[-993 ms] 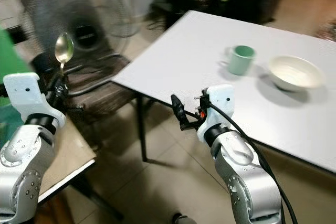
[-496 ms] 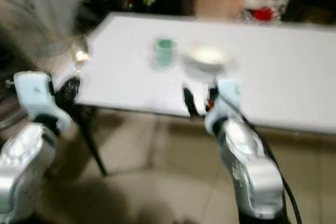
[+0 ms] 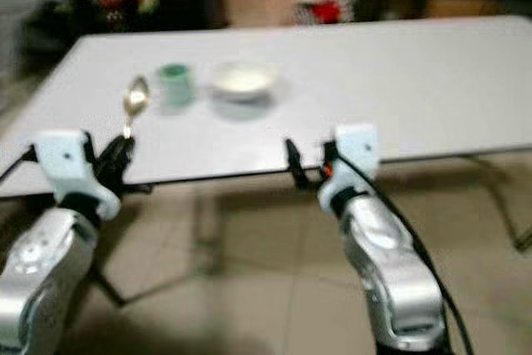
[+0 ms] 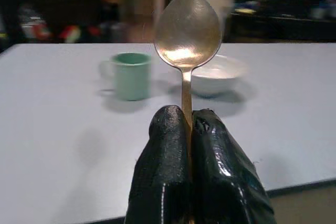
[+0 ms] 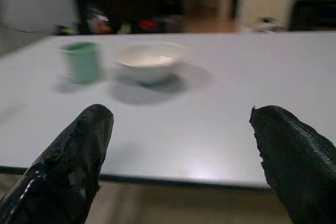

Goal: Setting the table

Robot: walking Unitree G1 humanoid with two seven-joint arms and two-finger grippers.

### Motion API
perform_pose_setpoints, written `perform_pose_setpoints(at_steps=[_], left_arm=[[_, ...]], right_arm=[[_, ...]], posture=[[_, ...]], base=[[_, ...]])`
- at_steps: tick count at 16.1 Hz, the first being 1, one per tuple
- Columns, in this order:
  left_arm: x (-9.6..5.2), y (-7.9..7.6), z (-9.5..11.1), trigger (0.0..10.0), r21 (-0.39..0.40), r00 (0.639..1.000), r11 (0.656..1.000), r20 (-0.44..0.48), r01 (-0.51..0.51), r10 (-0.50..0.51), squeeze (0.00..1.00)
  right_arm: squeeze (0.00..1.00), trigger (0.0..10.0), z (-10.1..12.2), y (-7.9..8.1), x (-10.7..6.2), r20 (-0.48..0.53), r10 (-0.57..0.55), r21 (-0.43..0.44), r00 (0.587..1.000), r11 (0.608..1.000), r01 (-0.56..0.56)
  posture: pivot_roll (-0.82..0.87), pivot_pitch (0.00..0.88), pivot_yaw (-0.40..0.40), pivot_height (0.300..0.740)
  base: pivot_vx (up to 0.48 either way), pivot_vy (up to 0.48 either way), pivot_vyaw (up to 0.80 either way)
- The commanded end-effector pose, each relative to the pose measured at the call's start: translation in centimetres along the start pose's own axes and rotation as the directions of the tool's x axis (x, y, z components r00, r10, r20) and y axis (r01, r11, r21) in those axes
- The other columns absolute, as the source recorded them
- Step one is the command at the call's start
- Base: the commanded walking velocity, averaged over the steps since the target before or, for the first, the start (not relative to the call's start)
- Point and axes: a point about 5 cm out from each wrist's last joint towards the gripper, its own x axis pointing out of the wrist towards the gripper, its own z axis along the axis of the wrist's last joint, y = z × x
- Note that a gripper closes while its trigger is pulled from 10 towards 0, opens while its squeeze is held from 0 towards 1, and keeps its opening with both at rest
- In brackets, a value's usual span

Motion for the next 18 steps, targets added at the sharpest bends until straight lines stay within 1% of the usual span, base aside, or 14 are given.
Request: perform_pose_setpoints(at_steps=[1,2,3,5,9,13,16,18], left_arm=[[-0.2,0.5,0.4,10.0,0.032,1.000,0.999,0.019,-0.018,0.017,0.00],[-0.4,0.5,0.3,10.0,0.041,1.000,0.999,0.019,-0.021,0.020,0.00],[-0.5,0.6,0.3,10.0,0.052,1.000,0.998,0.018,-0.018,0.018,0.00],[-0.8,0.6,0.4,10.0,0.059,1.000,0.998,0.020,-0.009,0.008,0.00],[-1.0,0.4,0.3,10.0,0.070,1.000,0.998,0.017,0.006,-0.007,0.00],[-1.2,0.9,0.4,10.0,0.071,1.000,0.997,0.021,-0.002,0.001,0.00],[-1.6,0.8,0.2,10.0,0.072,1.000,0.997,0.011,0.012,-0.013,0.00],[-1.8,0.8,0.1,10.0,0.076,1.000,0.997,0.001,0.016,-0.016,0.00]], right_arm=[[0.00,10.0,0.3,0.5,0.2,0.026,0.012,-0.022,1.000,1.000,-0.012],[0.00,10.0,0.2,0.7,0.1,0.038,0.049,-0.036,0.998,0.998,-0.048],[0.00,10.0,0.1,0.8,0.1,0.036,0.052,-0.029,0.998,0.998,-0.051],[0.00,10.0,0.0,0.9,-0.1,0.036,0.066,-0.002,0.997,0.998,-0.066],[0.00,10.0,0.0,0.9,0.0,0.046,0.101,-0.017,0.994,0.995,-0.100],[0.00,10.0,0.0,1.3,0.1,0.045,0.116,-0.007,0.992,0.993,-0.116],[0.00,10.0,0.0,1.5,-0.1,0.049,0.119,-0.002,0.992,0.993,-0.119],[0.00,10.0,-0.2,1.3,-0.4,0.050,0.118,0.002,0.992,0.993,-0.118]], posture=[[-0.07,0.000,0.020,0.740],[-0.06,0.000,0.015,0.740],[-0.06,0.000,0.013,0.740],[-0.06,0.000,0.009,0.740],[-0.05,0.000,-0.001,0.740],[-0.04,0.000,-0.003,0.740],[-0.03,0.000,0.006,0.740],[-0.02,0.000,0.003,0.740]], base=[[0.000,0.000,0.00],[0.000,0.000,0.00],[0.000,0.000,0.00],[0.262,0.000,0.00],[0.304,0.000,0.00],[0.311,0.000,0.00],[0.314,0.000,-0.67],[0.313,0.000,0.00]])
